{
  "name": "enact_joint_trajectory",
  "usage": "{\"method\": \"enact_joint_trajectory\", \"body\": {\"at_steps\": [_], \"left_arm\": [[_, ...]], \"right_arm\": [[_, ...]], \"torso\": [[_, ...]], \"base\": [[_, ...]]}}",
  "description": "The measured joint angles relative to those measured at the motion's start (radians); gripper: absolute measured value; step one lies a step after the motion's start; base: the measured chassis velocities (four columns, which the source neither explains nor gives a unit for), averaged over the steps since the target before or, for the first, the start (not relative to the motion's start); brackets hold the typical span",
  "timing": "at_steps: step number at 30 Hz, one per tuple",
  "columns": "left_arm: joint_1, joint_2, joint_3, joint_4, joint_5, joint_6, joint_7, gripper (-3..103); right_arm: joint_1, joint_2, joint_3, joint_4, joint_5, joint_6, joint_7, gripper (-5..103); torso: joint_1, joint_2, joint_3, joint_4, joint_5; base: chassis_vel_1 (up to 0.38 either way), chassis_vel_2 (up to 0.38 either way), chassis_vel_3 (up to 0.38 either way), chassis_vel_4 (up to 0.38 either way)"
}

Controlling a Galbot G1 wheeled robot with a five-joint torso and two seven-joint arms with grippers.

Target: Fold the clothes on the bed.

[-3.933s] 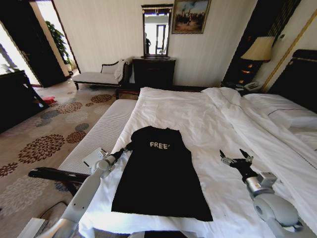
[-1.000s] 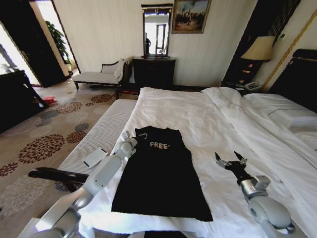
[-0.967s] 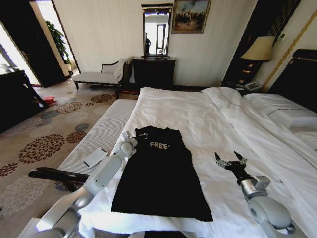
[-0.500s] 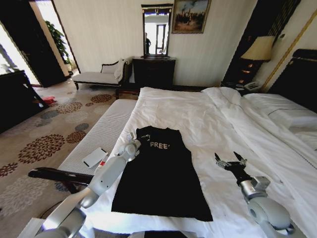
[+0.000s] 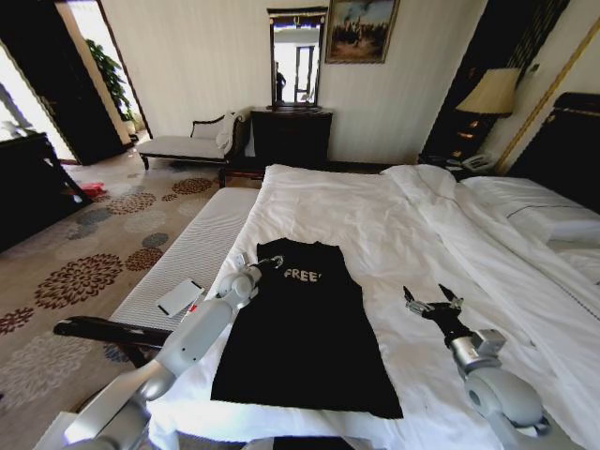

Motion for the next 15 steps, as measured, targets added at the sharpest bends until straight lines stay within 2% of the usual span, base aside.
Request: {"method": "enact_joint_trajectory", "body": {"at_steps": [2,5,9,15], "left_arm": [[0.014,0.019,-0.013,-0.028,0.000,0.000,-0.007,72],[0.029,0.035,-0.028,-0.046,0.004,-0.001,-0.011,78],[0.073,0.065,-0.080,-0.079,0.046,-0.008,-0.017,97],[0.106,0.101,-0.117,-0.118,0.080,-0.020,-0.005,100]], "right_arm": [[0.023,-0.009,-0.005,-0.008,-0.004,-0.014,0.036,100],[0.047,-0.022,-0.010,-0.018,-0.016,-0.024,0.069,100],[0.112,-0.064,-0.022,-0.051,-0.036,-0.043,0.109,100],[0.164,-0.100,-0.052,-0.072,0.028,-0.044,0.037,100]], "torso": [[0.000,0.000,0.000,0.0001,0.0001],[0.000,0.000,0.000,0.0003,0.0000],[0.000,0.000,0.000,0.0005,0.0000],[0.000,0.000,0.000,0.0002,-0.0002]], "base": [[0.000,0.000,0.000,0.000],[0.000,0.000,0.000,0.000],[0.000,0.000,0.000,0.000],[0.000,0.000,0.000,0.000]]}}
